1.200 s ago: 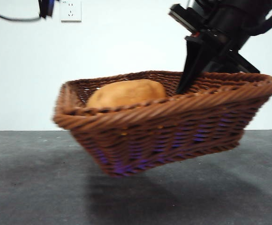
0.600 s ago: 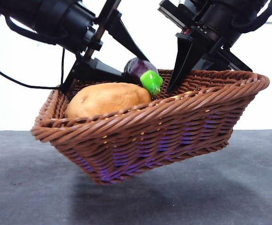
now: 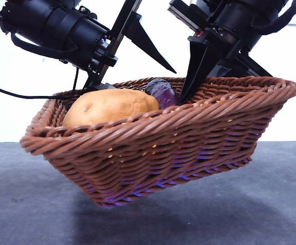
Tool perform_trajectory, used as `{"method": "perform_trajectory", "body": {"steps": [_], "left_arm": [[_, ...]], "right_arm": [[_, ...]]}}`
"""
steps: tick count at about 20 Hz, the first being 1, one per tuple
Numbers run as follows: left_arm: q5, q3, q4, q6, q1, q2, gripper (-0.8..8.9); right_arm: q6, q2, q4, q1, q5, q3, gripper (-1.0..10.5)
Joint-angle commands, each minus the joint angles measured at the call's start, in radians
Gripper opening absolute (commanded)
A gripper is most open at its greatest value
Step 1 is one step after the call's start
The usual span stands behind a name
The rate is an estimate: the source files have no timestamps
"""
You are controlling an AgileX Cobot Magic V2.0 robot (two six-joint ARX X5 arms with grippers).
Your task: Help me put the vegetables on the table into the basket
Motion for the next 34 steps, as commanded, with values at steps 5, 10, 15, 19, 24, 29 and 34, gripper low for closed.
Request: {"method": "perform_trajectory", "body": {"steps": [5,10,15,19,24,29,34], "left_arm": [[0.013,0.008,-0.003,0.008,0.014,-0.087,3.18],[0.016,0.008,-0.159,0.104,0.067,-0.243,3.15],[0.012,0.008,-0.344,0.258,0.125,-0.486,3.14],[-0.003,0.008,-0.627,0.476,0.174,-0.681,1.3],[-0.121,0.008,-0.832,0.615,0.185,-0.825,-0.07],[-0.127,0.008,-0.843,0.639,0.185,-0.889,-0.08],[-0.127,0.008,-0.859,0.648,0.185,-0.889,-0.08]], "right_arm": [[-0.004,0.001,0.011,0.001,-0.012,-0.003,-0.1],[-0.004,0.0,0.016,0.0,-0.012,-0.003,-0.1],[-0.004,-0.002,0.014,-0.014,-0.038,0.037,-0.1],[-0.027,-0.002,-0.055,-0.044,-0.041,0.117,-0.1],[-0.132,-0.018,-0.262,-0.219,-0.042,0.301,-0.1],[-0.208,-0.047,-0.314,-0.493,-0.169,0.309,-0.1],[-0.314,-0.016,-0.33,-0.65,-0.223,0.302,-0.1]]}}
